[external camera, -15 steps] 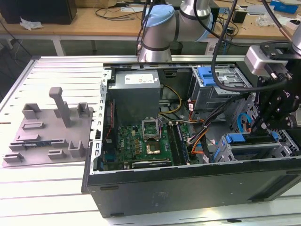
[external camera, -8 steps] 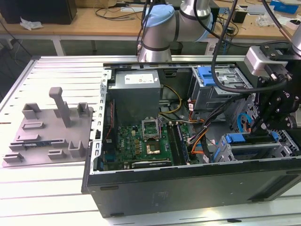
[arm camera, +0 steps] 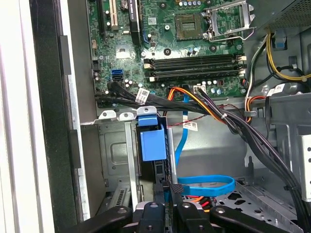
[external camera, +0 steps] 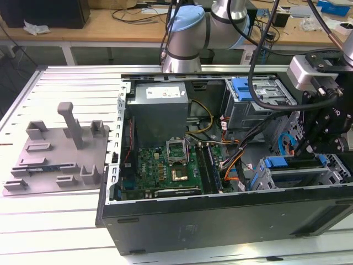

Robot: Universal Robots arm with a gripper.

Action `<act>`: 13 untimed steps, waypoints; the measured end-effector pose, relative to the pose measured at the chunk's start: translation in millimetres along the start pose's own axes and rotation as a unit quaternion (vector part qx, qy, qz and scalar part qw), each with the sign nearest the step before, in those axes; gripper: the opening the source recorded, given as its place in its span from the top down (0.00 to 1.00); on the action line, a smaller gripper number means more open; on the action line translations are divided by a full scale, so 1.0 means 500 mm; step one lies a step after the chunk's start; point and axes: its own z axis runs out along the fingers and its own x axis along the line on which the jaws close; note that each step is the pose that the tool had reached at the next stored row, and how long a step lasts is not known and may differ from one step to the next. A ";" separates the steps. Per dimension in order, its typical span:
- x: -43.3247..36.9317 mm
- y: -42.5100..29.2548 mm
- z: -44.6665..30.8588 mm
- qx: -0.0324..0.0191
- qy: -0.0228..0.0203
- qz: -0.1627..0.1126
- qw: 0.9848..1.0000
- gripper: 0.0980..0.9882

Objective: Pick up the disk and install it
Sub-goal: 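Insert the second disk wire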

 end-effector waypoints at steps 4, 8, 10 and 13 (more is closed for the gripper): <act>0.000 0.000 0.001 0.000 -0.001 0.000 1.000 0.93; 0.001 0.000 0.003 0.000 -0.002 0.000 1.000 0.93; 0.002 0.000 0.003 0.000 -0.002 -0.001 1.000 0.93; 0.003 0.000 0.003 0.000 -0.002 -0.001 1.000 0.93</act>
